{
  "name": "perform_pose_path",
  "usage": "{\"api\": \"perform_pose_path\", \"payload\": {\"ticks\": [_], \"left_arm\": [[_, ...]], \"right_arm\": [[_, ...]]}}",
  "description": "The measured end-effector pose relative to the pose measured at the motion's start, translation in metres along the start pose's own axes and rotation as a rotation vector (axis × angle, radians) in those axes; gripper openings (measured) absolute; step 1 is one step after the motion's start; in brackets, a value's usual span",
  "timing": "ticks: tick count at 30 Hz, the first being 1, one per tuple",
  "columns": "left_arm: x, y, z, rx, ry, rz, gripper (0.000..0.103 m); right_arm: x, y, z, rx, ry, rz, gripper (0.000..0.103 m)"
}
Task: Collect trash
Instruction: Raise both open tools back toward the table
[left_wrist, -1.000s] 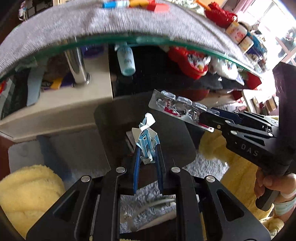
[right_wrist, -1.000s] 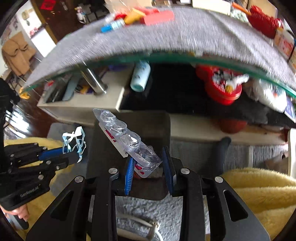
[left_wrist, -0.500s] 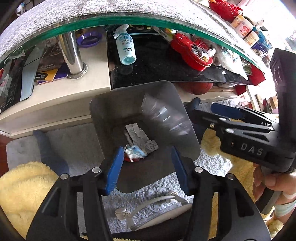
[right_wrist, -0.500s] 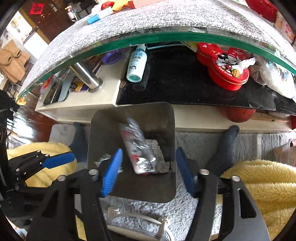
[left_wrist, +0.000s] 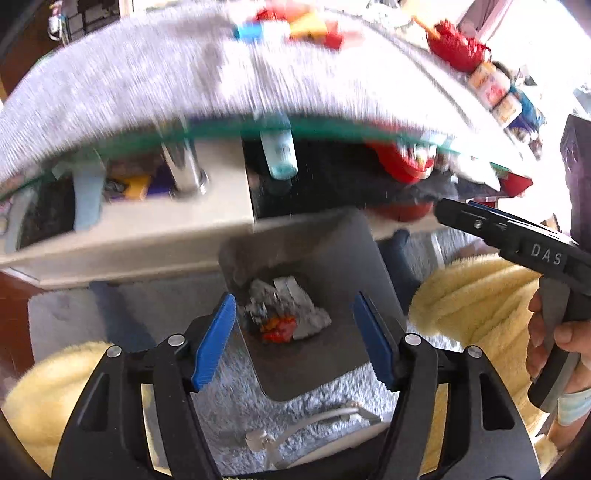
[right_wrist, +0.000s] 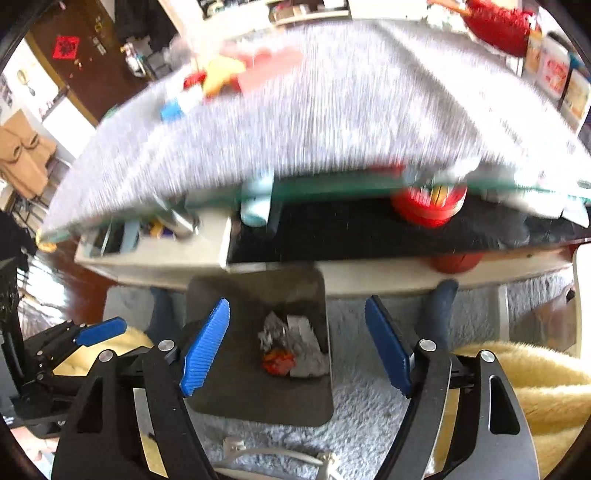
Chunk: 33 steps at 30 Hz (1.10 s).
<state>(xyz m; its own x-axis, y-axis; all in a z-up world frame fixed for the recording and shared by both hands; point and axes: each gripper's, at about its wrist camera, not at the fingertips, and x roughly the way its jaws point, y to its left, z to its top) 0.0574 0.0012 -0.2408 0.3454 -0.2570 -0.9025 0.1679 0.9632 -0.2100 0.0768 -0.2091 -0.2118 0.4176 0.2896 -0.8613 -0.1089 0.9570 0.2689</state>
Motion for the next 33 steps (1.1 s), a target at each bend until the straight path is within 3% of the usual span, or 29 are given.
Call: {"api": "perform_pose_path", "payload": {"ticks": [5, 11, 26, 30, 33], "left_arm": [[-0.023, 0.008, 0.028, 0.003, -0.082, 0.044, 0.067], [-0.028, 0.022, 0.068, -0.008, -0.119, 0.057, 0.067], [0.003, 0.036, 0.138, 0.004, -0.116, 0.055, 0.066], [0.012, 0.038, 0.150, 0.009, -0.110, 0.043, 0.066], [0.018, 0.037, 0.159, 0.026, -0.114, 0.038, 0.066]], "right_arm": [[-0.014, 0.002, 0.038, -0.018, -0.069, -0.023, 0.078], [-0.009, 0.006, 0.075, -0.019, -0.092, -0.034, 0.078], [0.050, 0.043, 0.143, -0.044, -0.073, 0.017, 0.077], [0.068, 0.048, 0.153, -0.032, -0.064, 0.019, 0.060], [0.071, 0.050, 0.159, -0.038, -0.087, -0.005, 0.056]]}}
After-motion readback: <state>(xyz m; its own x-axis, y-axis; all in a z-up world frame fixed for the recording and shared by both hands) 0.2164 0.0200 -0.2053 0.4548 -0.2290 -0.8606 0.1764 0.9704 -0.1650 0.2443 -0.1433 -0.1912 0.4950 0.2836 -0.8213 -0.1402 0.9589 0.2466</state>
